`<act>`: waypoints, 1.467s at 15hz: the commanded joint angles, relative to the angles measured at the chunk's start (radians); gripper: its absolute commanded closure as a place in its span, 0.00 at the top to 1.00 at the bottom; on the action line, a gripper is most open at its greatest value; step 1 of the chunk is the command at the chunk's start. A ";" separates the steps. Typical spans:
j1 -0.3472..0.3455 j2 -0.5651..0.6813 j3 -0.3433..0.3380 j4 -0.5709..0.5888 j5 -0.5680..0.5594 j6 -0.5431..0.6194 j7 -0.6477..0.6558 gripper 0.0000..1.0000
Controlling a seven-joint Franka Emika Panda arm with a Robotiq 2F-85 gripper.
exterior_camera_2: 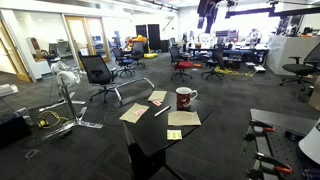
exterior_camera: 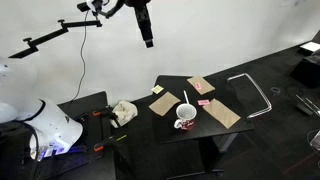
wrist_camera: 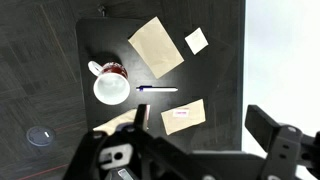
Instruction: Place the pen on the table into the mug
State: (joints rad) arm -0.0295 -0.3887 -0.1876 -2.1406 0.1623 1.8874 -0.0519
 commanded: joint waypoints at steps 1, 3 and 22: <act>-0.023 0.003 0.019 0.003 0.008 -0.004 -0.007 1.00; -0.023 0.003 0.019 0.003 0.008 -0.004 -0.007 1.00; -0.006 0.440 0.144 0.163 -0.029 0.260 0.741 1.00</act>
State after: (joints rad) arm -0.0341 -0.0176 -0.0555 -2.0170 0.1618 2.1027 0.5307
